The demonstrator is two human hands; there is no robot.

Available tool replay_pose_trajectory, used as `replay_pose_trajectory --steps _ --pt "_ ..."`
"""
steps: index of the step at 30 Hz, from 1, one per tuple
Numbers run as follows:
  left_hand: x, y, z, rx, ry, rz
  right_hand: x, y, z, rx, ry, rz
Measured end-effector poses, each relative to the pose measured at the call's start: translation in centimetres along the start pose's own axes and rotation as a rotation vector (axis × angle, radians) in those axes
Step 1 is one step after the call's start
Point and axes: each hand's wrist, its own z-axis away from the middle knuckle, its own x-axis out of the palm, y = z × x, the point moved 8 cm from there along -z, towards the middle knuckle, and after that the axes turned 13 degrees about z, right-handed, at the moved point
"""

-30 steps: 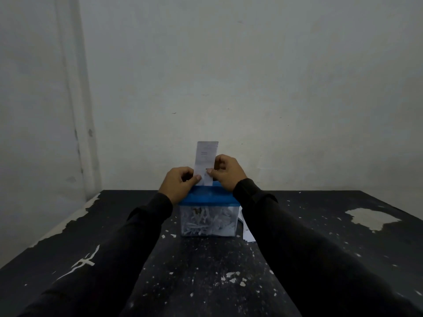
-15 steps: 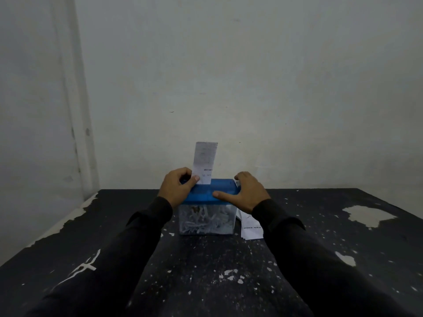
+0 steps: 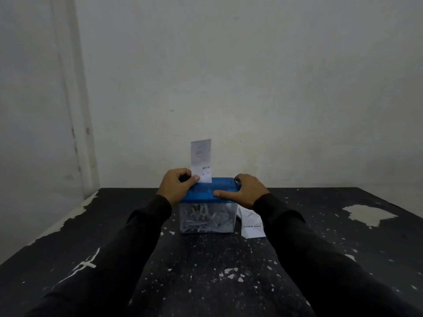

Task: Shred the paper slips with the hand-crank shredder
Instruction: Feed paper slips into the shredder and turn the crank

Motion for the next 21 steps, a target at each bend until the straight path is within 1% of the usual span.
replay_pose_trajectory --steps 5,9,15,19,21 --pt "0.0 -0.1 -0.2 0.015 -0.009 -0.069 0.1 0.0 0.1 0.029 -0.104 -0.014" --pt "0.1 -0.4 -0.5 -0.010 -0.021 -0.118 0.6 0.1 -0.2 0.051 -0.195 -0.012" --pt "0.3 -0.7 -0.8 -0.003 -0.035 -0.185 0.5 0.1 -0.1 0.087 -0.250 -0.017" --pt "1.1 -0.6 -0.5 0.034 -0.122 -0.233 0.9 0.2 0.3 0.109 -0.272 -0.044" --pt "1.2 -1.0 -0.4 0.029 -0.125 -0.251 0.8 0.3 0.5 0.127 -0.267 -0.041"
